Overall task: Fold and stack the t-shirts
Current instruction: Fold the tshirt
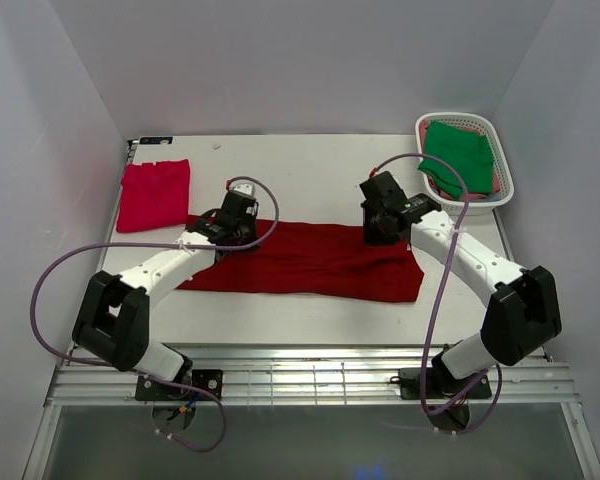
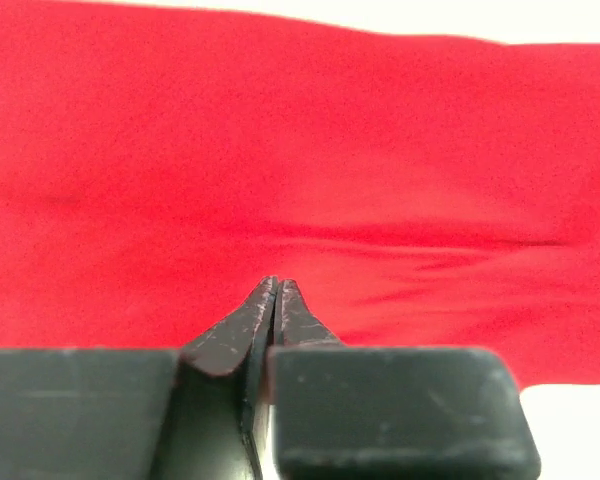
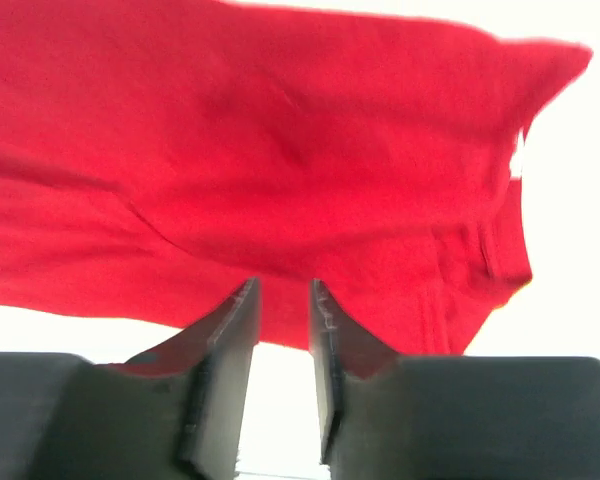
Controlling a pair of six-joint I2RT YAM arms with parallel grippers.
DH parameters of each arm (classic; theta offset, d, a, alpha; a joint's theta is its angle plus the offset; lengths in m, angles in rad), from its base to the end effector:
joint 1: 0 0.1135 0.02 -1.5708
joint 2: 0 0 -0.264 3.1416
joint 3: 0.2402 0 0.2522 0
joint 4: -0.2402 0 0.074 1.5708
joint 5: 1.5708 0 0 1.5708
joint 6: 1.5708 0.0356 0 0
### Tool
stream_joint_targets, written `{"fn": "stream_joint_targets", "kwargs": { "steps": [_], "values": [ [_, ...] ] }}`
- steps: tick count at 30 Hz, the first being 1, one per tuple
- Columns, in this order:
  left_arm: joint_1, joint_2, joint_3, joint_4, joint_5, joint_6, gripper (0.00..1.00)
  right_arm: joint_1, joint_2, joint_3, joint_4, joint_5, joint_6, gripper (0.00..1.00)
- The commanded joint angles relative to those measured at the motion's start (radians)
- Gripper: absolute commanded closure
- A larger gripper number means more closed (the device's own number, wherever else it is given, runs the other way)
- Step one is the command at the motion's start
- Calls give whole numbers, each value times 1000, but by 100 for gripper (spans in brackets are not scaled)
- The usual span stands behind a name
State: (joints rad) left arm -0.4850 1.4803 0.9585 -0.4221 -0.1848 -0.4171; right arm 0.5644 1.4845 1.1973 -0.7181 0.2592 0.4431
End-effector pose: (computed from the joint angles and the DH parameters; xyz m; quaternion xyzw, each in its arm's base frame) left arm 0.2705 -0.1352 0.2181 0.0037 0.9476 -0.0548 0.3146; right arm 0.2645 0.1566 0.2731 -0.0217 0.9527 0.0249 0.3022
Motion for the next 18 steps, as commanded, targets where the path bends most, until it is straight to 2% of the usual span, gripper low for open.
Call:
{"fn": "stream_joint_targets", "kwargs": {
  "steps": [1,8,13,18],
  "values": [
    [-93,-68,94,29,-19,-44,80,2,34,70,40,3,-67,64],
    [-243,41,154,74,106,-91,78,2,229,174,117,-15,-150,55],
    [-375,124,192,86,114,-114,80,0,365,309,131,-2,-195,54],
    [-449,199,233,92,114,-123,82,-8,457,398,129,12,-233,54]
  ]
}}
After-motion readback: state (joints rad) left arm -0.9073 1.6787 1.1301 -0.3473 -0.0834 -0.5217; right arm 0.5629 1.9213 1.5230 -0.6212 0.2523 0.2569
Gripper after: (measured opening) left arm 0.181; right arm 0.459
